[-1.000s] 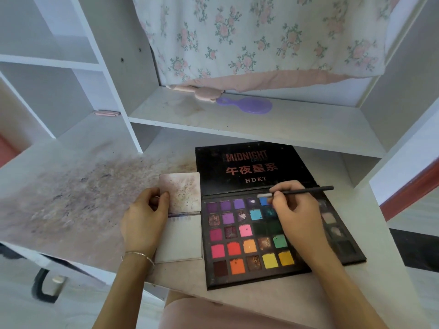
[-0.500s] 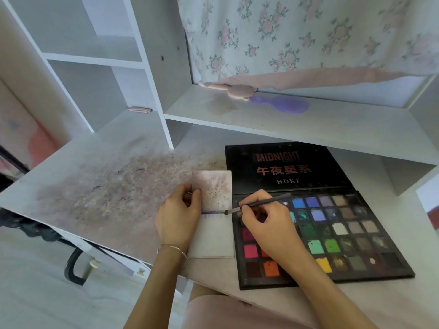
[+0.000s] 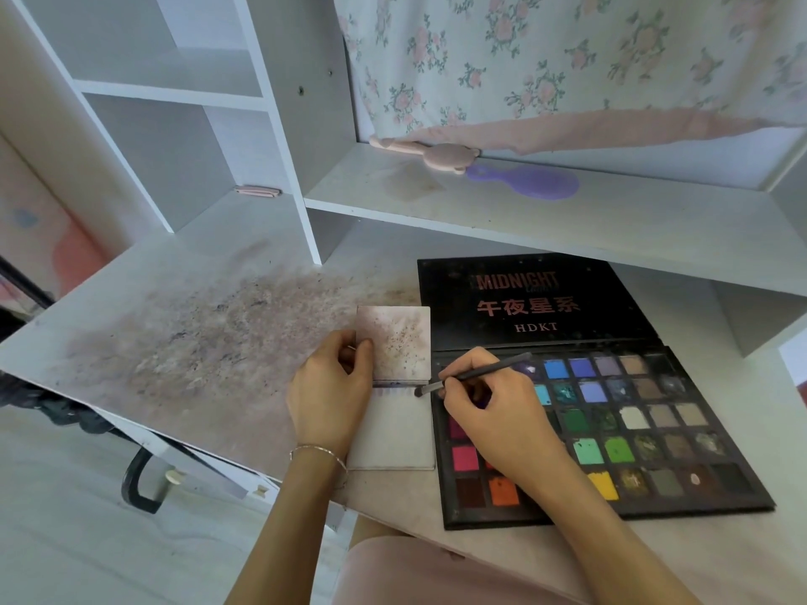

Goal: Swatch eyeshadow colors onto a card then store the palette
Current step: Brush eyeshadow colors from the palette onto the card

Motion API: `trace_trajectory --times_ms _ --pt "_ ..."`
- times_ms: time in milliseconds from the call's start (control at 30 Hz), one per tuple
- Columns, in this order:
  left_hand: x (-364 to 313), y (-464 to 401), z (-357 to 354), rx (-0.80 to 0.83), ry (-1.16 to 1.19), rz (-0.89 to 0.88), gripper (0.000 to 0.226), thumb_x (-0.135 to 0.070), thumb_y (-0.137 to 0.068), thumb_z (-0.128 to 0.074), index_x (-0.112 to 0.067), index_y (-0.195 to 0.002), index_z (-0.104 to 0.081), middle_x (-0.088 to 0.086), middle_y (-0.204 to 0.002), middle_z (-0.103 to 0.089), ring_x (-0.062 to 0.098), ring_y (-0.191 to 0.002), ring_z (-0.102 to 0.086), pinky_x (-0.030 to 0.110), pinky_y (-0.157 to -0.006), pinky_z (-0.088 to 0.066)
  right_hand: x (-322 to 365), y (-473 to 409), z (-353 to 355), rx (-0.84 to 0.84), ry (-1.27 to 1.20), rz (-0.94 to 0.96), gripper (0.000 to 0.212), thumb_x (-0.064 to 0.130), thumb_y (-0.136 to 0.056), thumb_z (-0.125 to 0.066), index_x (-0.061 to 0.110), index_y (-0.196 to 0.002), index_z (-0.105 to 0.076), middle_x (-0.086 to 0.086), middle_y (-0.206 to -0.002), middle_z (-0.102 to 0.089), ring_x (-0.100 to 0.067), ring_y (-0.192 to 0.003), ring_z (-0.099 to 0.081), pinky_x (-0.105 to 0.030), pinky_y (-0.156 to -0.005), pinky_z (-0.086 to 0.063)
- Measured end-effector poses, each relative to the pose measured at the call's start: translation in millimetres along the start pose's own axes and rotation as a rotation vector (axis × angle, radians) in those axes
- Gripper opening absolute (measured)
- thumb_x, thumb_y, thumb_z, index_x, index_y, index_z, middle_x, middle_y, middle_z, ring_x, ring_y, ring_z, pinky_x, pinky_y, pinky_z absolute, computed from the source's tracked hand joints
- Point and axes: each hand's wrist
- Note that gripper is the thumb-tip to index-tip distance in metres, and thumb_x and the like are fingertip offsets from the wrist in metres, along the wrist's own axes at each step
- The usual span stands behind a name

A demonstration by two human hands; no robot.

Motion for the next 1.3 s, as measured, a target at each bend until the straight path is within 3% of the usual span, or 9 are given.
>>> trace_trajectory --times_ms 400,600,800,900,1033,1133,1300 --pt "0.3 -0.3 -0.6 -0.017 -0.013 -0.005 0.011 -0.026 -0.087 -0.057 -0.019 -0.092 -0.065 -0.015 -0.064 -0.053 0.015 -0.064 -0.053 0.019 -0.052 -0.032 1.1 -0.1 0.7 0.007 0.016 0.01 0.02 0.012 -0.086 -0.054 0.029 -0.076 -0.051 0.002 -0.068 -0.06 -0.004 -0.064 -0.054 -0.01 -0.053 -0.043" --pt "-0.6 -0.2 -1.1 -0.026 -0.019 0.004 0.012 -0.026 -0.087 -0.057 -0.019 -0.093 -0.065 -0.016 -0.063 -0.051 0.014 -0.064 -0.053 0.018 -0.052 -0.031 1.7 0.0 0.5 0.009 0.024 0.012 0.022 0.01 -0.085 -0.055 0.028 -0.074 -0.052 0.009 -0.062 -0.055 0.005 -0.059 -0.052 -0.007 -0.051 -0.039" --pt "-1.2 -0.3 -0.2 -0.019 -0.017 0.012 0.014 -0.028 -0.087 -0.057 -0.019 -0.094 -0.065 -0.016 -0.064 -0.052 0.014 -0.064 -0.052 0.018 -0.052 -0.031 1.2 -1.0 5.5 -0.112 -0.127 0.02 0.022 0.007 -0.086 -0.054 0.027 -0.08 -0.059 0.0 -0.068 -0.064 -0.009 -0.062 -0.057 -0.022 -0.055 -0.048" --pt "-2.5 1.0 1.5 -0.012 0.009 0.013 0.012 -0.027 -0.087 -0.057 -0.019 -0.093 -0.065 -0.016 -0.064 -0.053 0.014 -0.064 -0.054 0.02 -0.054 -0.035 3.7 1.6 10.3 -0.183 -0.266 0.022 0.025 0.001 -0.086 -0.053 0.024 -0.082 -0.062 0.008 -0.07 -0.066 -0.01 -0.062 -0.059 -0.019 -0.056 -0.048" --pt "-2.0 1.3 8.3 0.049 0.077 0.004 0.005 -0.025 -0.087 -0.059 -0.025 -0.083 -0.062 -0.016 -0.064 -0.056 0.01 -0.064 -0.056 0.022 -0.057 -0.041 7.1 13.0 21.3 -0.252 -0.303 0.071 0.027 -0.005 -0.085 -0.051 0.02 -0.081 -0.062 0.003 -0.073 -0.066 -0.005 -0.064 -0.06 -0.013 -0.059 -0.048" --pt "-1.1 0.7 14.5 0.087 0.139 0.008 0.017 -0.022 -0.085 -0.06 -0.032 -0.073 -0.056 -0.014 -0.064 -0.058 0.005 -0.062 -0.055 0.02 -0.054 -0.039 5.4 30.1 28.6 -0.303 -0.294 0.082 0.033 -0.007 -0.085 -0.051 0.024 -0.08 -0.062 0.006 -0.073 -0.066 -0.006 -0.061 -0.059 -0.012 -0.055 -0.047" --pt "0.0 9.8 18.8 0.063 0.182 0.016 0.007 -0.02 -0.085 -0.061 -0.022 -0.079 -0.062 -0.013 -0.066 -0.059 0.006 -0.063 -0.055 0.021 -0.058 -0.041 -2.5 53.3 25.0 -0.361 -0.25 0.085 0.038 -0.005 -0.086 -0.052 0.031 -0.08 -0.06 0.009 -0.077 -0.064 -0.009 -0.062 -0.058 -0.013 -0.053 -0.047"
Point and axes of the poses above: each hand's wrist, its own y-axis away from the middle knuckle, its own z-axis out of the back of the hand, x = y × z
